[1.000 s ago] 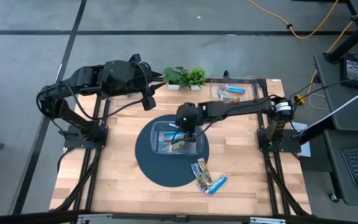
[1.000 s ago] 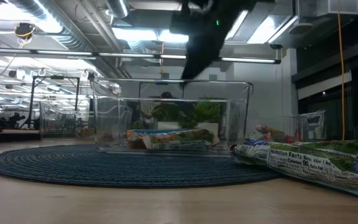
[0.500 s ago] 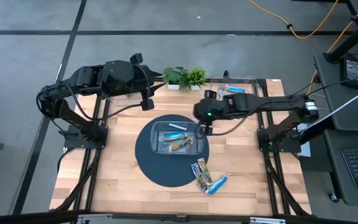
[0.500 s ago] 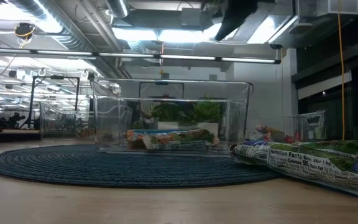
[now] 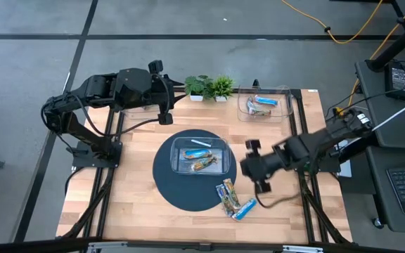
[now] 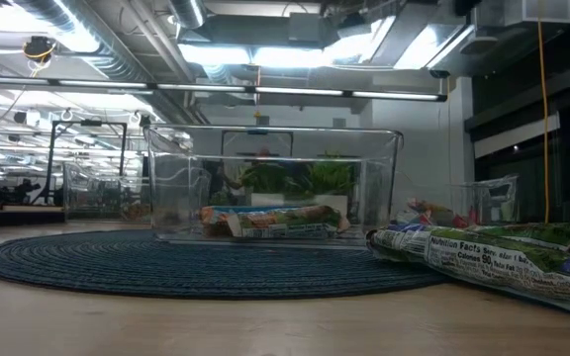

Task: Pick and place Granola Bars by type
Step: Put the red granola bar into the top right transparent bin

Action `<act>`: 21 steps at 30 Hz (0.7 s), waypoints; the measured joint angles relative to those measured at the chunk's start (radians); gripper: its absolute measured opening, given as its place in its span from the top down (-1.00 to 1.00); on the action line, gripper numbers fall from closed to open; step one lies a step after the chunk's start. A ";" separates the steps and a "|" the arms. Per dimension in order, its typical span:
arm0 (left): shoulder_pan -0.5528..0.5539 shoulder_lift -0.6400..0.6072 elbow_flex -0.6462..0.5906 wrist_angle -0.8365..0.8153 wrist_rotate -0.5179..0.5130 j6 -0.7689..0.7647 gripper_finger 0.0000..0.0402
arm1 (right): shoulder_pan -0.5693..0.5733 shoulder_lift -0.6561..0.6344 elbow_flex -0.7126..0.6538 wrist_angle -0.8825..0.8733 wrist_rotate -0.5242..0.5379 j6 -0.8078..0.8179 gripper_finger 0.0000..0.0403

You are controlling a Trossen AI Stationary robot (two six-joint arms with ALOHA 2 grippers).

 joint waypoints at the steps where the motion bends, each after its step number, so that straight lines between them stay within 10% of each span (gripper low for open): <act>1: 0.000 0.000 0.000 0.000 0.000 -0.006 0.29 | 0.023 0.002 0.000 -0.011 -0.015 0.006 0.27; 21: 0.000 0.000 0.000 0.001 -0.007 -0.196 0.29 | 0.169 0.005 -0.270 0.120 -0.223 0.175 0.20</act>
